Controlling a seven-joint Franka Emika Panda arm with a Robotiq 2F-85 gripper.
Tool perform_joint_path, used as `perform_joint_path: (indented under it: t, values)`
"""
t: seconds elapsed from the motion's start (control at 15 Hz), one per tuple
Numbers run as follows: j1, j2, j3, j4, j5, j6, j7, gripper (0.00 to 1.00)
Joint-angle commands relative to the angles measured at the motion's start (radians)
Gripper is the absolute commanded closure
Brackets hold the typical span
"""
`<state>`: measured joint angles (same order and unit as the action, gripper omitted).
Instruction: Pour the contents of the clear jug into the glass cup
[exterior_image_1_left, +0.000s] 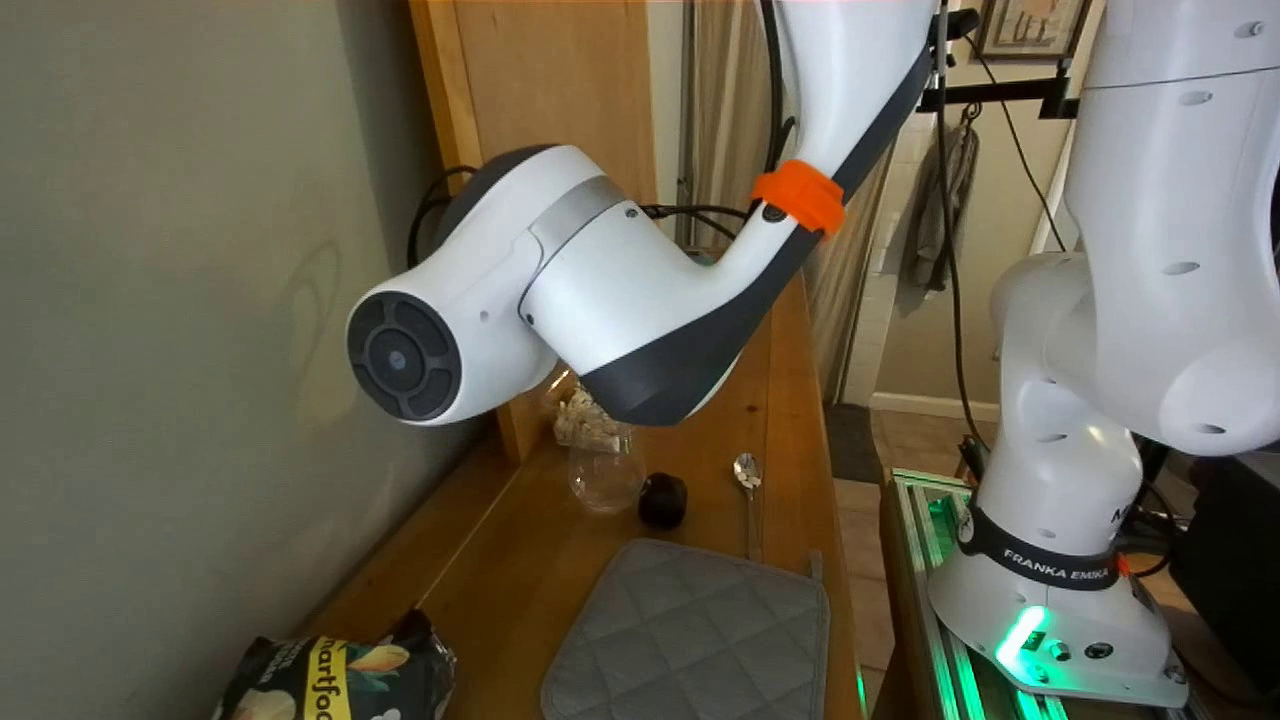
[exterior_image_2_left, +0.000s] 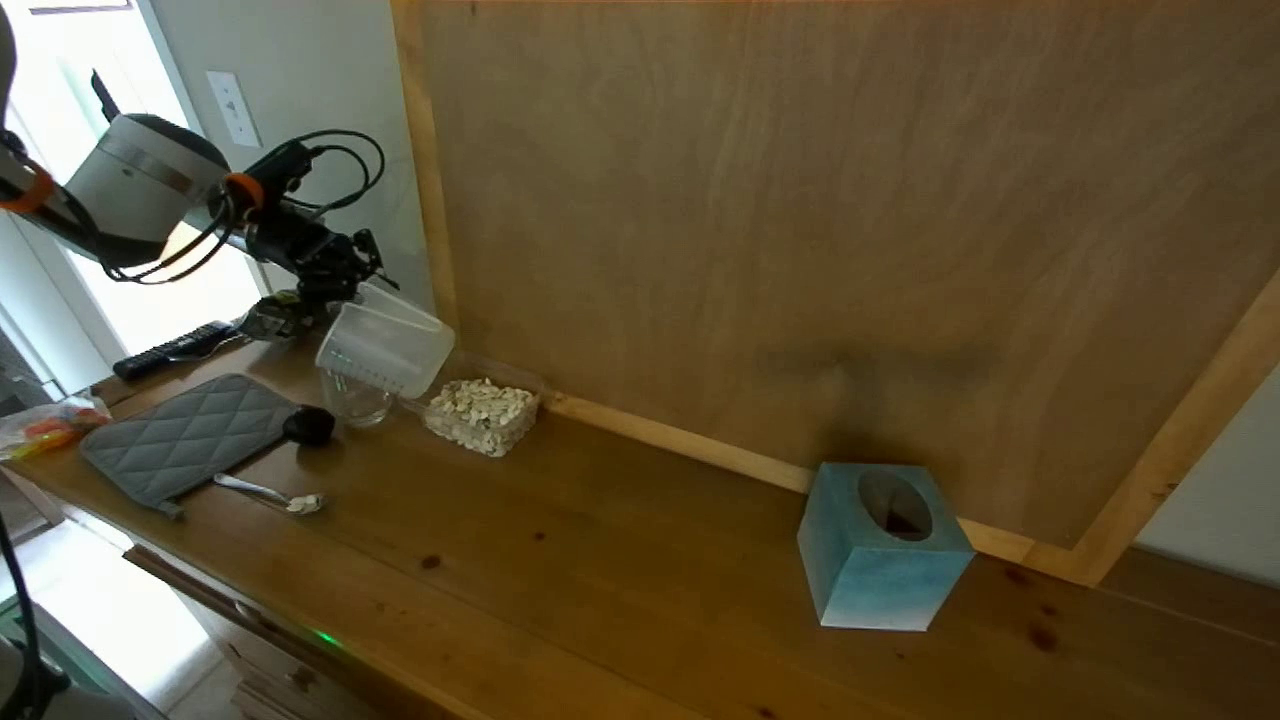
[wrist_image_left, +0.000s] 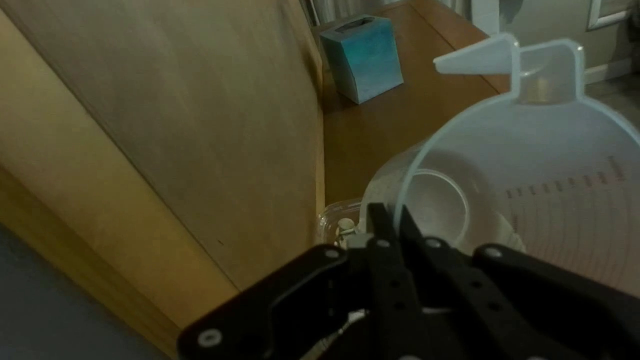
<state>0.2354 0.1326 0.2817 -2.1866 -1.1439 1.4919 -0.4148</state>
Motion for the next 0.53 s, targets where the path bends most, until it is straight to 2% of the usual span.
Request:
perform_joint_path:
  t: [0.0, 0.47]
  values:
    - [-0.019, -0.079, -0.018, -0.03, 0.053, 0.043, -0.014, 0.99]
    - [-0.058, -0.195, -0.085, -0.047, 0.171, 0.049, 0.0, 0.99]
